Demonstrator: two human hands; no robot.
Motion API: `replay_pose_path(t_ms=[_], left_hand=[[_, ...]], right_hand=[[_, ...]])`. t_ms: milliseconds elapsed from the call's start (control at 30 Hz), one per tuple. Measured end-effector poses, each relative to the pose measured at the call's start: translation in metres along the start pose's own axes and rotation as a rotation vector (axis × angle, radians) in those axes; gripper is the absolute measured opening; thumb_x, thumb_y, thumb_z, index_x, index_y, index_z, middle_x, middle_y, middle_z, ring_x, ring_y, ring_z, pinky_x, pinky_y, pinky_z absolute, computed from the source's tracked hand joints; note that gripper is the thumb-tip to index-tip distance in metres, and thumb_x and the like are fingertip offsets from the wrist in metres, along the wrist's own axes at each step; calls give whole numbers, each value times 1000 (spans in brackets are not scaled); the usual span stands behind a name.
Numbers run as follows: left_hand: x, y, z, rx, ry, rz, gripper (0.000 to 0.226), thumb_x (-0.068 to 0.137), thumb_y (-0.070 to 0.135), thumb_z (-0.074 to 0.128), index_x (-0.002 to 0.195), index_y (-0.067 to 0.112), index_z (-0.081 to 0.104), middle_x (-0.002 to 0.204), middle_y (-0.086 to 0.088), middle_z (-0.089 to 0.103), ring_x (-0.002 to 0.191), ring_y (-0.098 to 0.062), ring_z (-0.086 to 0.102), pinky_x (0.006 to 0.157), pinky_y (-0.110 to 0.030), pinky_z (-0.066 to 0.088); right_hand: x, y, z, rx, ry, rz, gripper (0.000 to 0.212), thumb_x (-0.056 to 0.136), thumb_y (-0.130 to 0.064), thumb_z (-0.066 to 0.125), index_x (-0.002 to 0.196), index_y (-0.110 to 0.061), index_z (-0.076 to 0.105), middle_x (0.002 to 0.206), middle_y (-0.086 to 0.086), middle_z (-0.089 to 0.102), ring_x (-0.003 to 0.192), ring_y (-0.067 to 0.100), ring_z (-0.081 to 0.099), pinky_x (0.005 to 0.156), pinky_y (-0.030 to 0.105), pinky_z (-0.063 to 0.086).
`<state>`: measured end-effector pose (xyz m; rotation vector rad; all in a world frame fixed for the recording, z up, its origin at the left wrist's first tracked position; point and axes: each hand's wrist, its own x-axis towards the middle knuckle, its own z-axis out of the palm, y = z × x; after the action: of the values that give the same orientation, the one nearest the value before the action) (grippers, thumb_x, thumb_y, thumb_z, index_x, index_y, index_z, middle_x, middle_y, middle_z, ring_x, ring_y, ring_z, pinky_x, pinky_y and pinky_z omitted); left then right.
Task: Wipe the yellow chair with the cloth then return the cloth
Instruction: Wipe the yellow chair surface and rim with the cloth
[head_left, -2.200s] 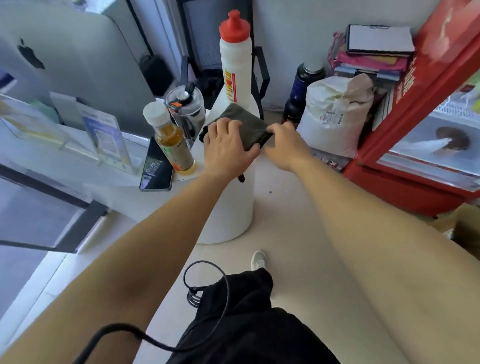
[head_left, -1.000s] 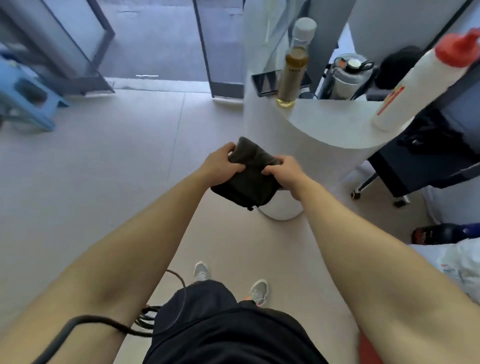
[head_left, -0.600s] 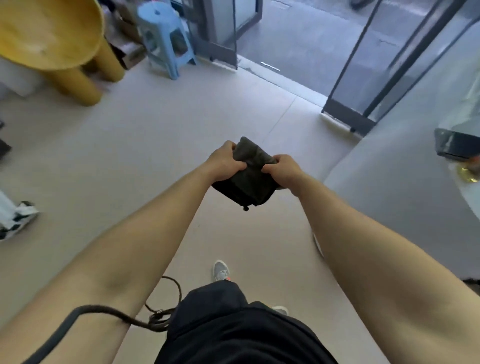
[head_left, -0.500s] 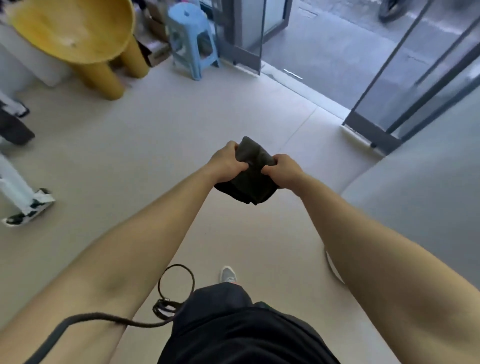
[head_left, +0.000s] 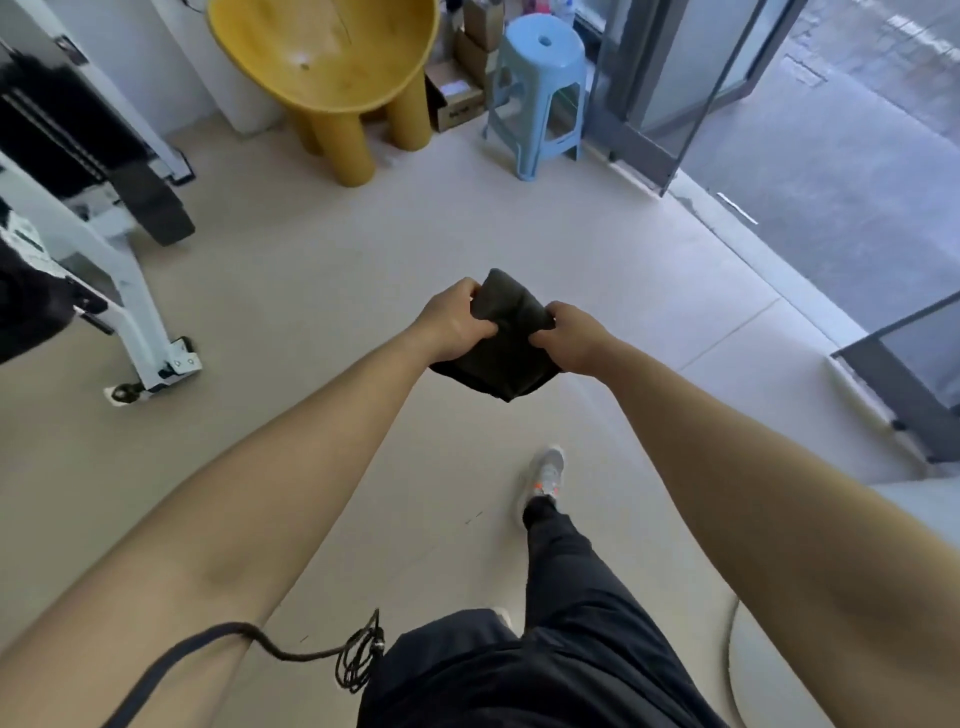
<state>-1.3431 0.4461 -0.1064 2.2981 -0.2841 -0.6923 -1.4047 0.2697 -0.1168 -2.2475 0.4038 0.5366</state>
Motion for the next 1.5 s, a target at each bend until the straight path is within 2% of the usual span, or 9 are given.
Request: replay_pose_path(t_ms=[200, 300, 533, 767, 900, 1100, 1267, 1400, 1500], left_hand=[[141, -6, -82, 65, 94, -35, 27, 84, 25, 64, 106, 22, 48, 109, -5, 64, 95, -23, 57, 77, -30, 40], [205, -4, -132, 69, 141, -107, 32, 83, 27, 65, 111, 19, 51, 108, -5, 64, 96, -25, 58, 76, -31, 40], [339, -4, -237, 17, 220, -182, 36, 88, 27, 66, 118, 14, 51, 108, -3, 60, 95, -24, 56, 77, -34, 43], [493, -43, -345, -38, 277, -223, 36, 85, 27, 66, 116, 15, 51, 117, -8, 63, 106, -29, 58, 82, -38, 47], [591, -65, -429, -44, 328, -232, 40, 86, 26, 66, 121, 12, 51, 123, -12, 61, 111, -33, 57, 79, -33, 39], [705, -100, -553, -76, 358, -321, 40, 83, 26, 65, 118, 13, 48, 115, -9, 62, 107, -33, 58, 81, -38, 46], [785, -124, -620, -94, 389, -347, 47, 88, 29, 61, 128, 16, 41, 119, -10, 62, 106, -35, 59, 87, -45, 51], [855, -151, -664, -141, 441, -333, 43, 92, 31, 59, 129, 22, 39, 118, -9, 65, 104, -34, 61, 86, -46, 51], [903, -171, -692, -202, 463, -355, 36, 93, 33, 59, 125, 25, 42, 109, -5, 67, 96, -29, 63, 80, -45, 53]], right_hand=[[166, -65, -40, -24, -36, -66, 27, 92, -17, 56, 118, -7, 56, 103, 7, 58, 98, 28, 57, 82, 37, 48], [240, -112, -70, -10, -101, -81, 21, 93, -17, 57, 112, -10, 56, 103, 8, 59, 98, 29, 60, 92, 47, 54], [400, -217, -130, -127, -169, -148, 30, 94, -19, 58, 122, -8, 59, 111, 10, 60, 104, 28, 59, 96, 46, 52], [571, -313, -148, -174, -98, -236, 27, 91, -25, 64, 115, -15, 62, 102, 4, 61, 93, 24, 59, 73, 33, 44], [676, -388, -149, -71, -39, -233, 26, 91, -24, 65, 115, -15, 63, 99, 4, 63, 90, 22, 59, 72, 32, 44], [803, -500, -155, -83, -80, -251, 24, 94, -23, 62, 117, -15, 63, 93, 1, 59, 86, 21, 53, 70, 29, 39], [905, -561, -154, -83, -107, -254, 15, 93, -23, 61, 104, -13, 61, 84, 2, 59, 81, 24, 55, 51, 24, 35], [999, -600, -143, -63, -165, -211, 25, 92, -22, 58, 115, -11, 60, 97, 7, 63, 98, 31, 62, 67, 30, 42], [1061, -626, -129, -169, -125, -212, 63, 87, -31, 67, 143, -17, 42, 136, 11, 48, 130, 35, 45, 95, 42, 44]])
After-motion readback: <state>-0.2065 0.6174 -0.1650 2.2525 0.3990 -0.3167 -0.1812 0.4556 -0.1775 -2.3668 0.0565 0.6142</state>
